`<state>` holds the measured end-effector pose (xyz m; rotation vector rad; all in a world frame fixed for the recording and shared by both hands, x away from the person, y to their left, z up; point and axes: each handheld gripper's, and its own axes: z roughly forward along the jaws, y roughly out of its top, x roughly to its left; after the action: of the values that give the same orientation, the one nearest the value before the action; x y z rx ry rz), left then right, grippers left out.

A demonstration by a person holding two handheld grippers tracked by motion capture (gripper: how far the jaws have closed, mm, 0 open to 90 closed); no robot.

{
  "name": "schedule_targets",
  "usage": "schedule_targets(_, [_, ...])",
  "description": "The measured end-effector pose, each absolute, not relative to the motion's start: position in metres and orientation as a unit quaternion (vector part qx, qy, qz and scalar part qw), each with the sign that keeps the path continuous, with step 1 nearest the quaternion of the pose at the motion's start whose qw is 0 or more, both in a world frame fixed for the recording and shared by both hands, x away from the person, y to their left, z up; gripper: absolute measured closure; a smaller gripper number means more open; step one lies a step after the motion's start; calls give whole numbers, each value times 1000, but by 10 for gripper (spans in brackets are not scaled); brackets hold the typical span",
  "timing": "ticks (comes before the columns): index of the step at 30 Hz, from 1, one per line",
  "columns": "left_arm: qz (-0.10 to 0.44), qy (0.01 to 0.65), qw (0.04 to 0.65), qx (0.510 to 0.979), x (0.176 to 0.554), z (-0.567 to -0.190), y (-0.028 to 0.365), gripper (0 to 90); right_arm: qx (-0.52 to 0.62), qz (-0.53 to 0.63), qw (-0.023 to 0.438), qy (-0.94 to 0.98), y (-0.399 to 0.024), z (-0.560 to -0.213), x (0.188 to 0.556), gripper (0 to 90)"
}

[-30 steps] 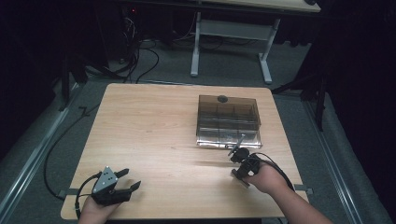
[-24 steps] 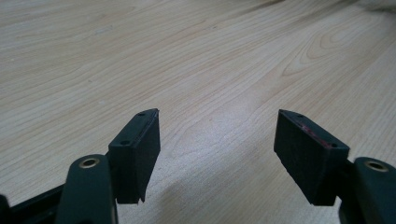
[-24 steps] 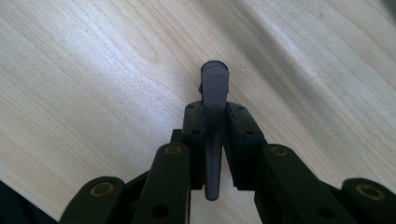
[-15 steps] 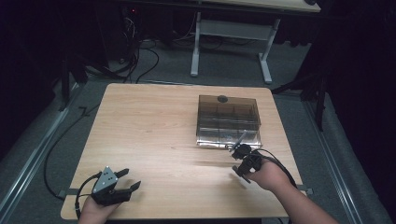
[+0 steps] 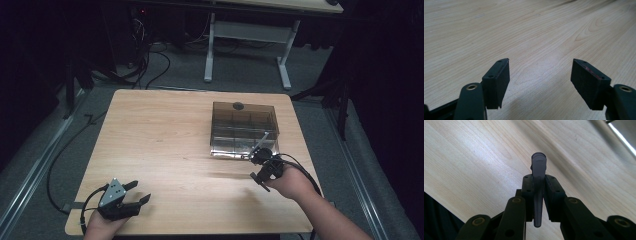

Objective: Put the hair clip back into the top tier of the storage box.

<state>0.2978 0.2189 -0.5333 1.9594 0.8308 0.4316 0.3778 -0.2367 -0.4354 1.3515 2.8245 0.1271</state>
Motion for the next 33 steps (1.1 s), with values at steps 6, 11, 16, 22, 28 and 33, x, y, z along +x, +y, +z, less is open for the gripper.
schedule_targets(6, [175, 339, 467, 798, 298, -533, 219, 319, 435, 41, 7, 900, -236, -425, 381, 791])
schedule_targets(11, [174, 339, 467, 798, 298, -533, 219, 319, 433, 41, 9, 900, -235, -416, 384, 791])
schedule_targets(16, [174, 338, 467, 798, 298, -533, 219, 319, 429, 44, 7, 902, -233, -405, 388, 790])
schedule_targets(22, [175, 338, 466, 799, 298, -533, 219, 319, 427, 46, 10, 903, -229, -383, 397, 791])
schedule_targets(28, [173, 337, 467, 799, 298, -533, 219, 319, 431, 45, 8, 901, -225, -366, 413, 791])
schedule_targets(33, [173, 336, 467, 799, 298, -533, 219, 319, 426, 42, 8, 904, -222, -363, 426, 791])
